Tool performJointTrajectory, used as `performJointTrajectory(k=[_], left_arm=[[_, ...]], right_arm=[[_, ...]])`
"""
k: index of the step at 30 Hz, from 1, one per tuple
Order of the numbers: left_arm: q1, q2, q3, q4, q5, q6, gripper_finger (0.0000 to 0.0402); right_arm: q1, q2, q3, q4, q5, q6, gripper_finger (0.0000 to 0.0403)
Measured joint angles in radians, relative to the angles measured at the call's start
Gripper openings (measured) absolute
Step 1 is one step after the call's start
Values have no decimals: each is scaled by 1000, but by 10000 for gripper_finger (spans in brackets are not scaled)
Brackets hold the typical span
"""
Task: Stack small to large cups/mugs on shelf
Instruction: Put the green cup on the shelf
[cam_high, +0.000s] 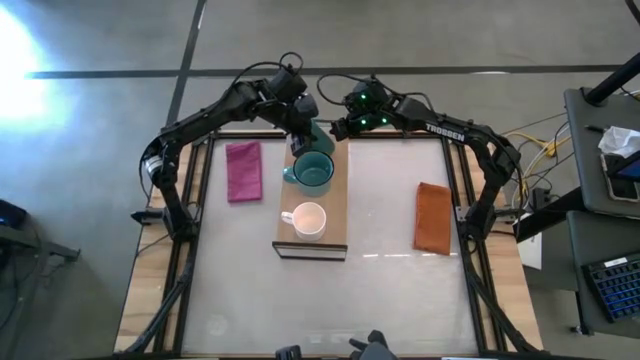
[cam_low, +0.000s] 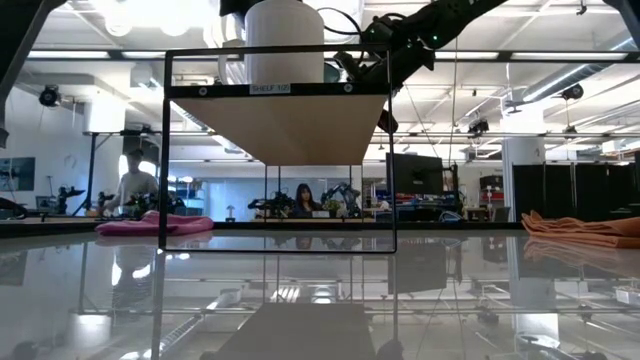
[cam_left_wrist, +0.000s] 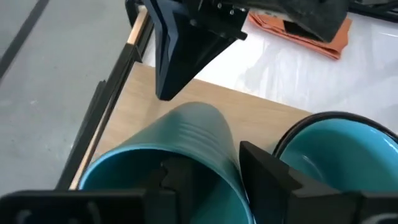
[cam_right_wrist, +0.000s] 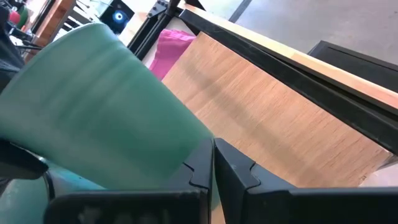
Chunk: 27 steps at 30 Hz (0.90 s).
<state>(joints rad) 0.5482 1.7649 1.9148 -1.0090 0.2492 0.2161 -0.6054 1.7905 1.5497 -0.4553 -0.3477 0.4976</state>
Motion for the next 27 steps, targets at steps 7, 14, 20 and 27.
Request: performJointTrajectory(k=[7,14,20,27], left_arm=[[-1,0,2,5,-18,1,80],[-1,0,0,27,-18,9,26],[-1,0,-2,54,-19,24,3],[-5,0,-10,54,-19,27,2]], right_arm=[[6,0,0,0,0,0,8],[7,0,-1,-1,0,0,8],[11,0,-28,-2,1,0,8],[13,0,-49,-3,0,0,8]])
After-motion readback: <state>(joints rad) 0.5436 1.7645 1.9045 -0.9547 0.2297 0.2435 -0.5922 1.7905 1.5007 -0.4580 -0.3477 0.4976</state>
